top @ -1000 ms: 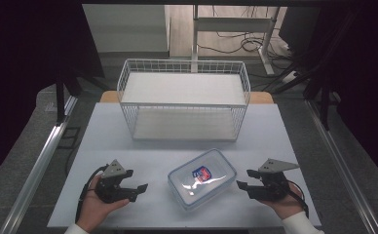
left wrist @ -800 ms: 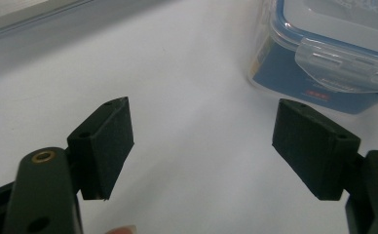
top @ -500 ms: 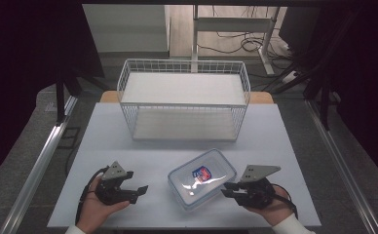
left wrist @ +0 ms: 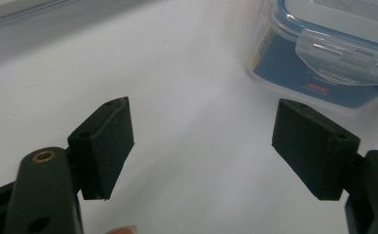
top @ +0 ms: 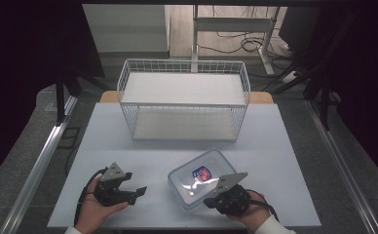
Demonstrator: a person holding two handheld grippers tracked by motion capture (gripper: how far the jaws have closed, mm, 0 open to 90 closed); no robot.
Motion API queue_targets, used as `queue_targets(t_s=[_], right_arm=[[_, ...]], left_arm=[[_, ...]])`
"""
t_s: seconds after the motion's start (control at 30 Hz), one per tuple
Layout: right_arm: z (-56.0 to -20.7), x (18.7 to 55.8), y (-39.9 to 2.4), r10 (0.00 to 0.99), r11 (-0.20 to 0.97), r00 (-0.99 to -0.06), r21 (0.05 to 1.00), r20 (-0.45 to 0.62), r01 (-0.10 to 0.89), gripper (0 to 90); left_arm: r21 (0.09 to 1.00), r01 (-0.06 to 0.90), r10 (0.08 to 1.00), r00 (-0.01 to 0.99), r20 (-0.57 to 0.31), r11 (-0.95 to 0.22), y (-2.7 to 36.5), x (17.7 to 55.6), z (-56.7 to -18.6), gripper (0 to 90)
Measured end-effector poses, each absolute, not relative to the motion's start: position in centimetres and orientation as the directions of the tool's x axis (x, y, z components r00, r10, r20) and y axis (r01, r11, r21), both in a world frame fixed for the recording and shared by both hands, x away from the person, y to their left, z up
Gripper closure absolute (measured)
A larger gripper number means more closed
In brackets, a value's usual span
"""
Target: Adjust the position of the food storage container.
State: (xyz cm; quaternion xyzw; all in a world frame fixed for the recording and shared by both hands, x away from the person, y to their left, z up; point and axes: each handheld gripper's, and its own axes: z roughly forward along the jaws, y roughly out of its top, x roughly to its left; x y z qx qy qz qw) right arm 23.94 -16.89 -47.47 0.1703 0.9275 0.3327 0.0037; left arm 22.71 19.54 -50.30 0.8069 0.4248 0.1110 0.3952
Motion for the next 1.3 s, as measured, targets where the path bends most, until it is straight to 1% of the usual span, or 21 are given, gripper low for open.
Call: queue_targets(t_s=[0.1, 0.3, 0.6, 0.87, 1.1, 1.3], right_arm=[[-48.4, 23.8, -15.6, 0.295, 0.757, -0.95, 0.582, 0.099, 0.296, 89.0], [-48.7, 23.8, -14.9, 0.28, 0.77, -0.955, 0.572, 0.094, 0.283, 89.1], [-48.9, 23.6, -14.2, 0.287, 0.774, -0.955, 0.57, 0.072, 0.275, 89.2], [-49.1, 24.0, -12.4, 0.33, 0.754, -0.943, 0.587, 0.049, 0.295, 89.3], [-49.6, 24.2, -10.2, 0.41, 0.711, -0.912, 0.615, 0.034, 0.343, 89.3], [-49.9, 24.7, -8.7, 0.436, 0.691, -0.9, 0.63, 0.026, 0.353, 89.3]], left_arm=[[0.73, 0.602, 0.776, 0.611, -0.158, -0.325, 19.5, 22.6, -50.3, 22.9], [0.731, 0.6, 0.775, 0.612, -0.156, -0.326, 19.6, 22.5, -50.3, 22.9], [0.73, 0.601, 0.776, 0.611, -0.158, -0.326, 19.5, 22.5, -50.3, 22.9], [0.729, 0.601, 0.776, 0.611, -0.154, -0.328, 19.6, 22.6, -50.3, 22.9], [0.728, 0.602, 0.776, 0.611, -0.155, -0.329, 19.6, 22.6, -50.4, 23.0], [0.727, 0.605, 0.78, 0.606, -0.156, -0.325, 19.8, 22.6, -50.4, 23.0]])
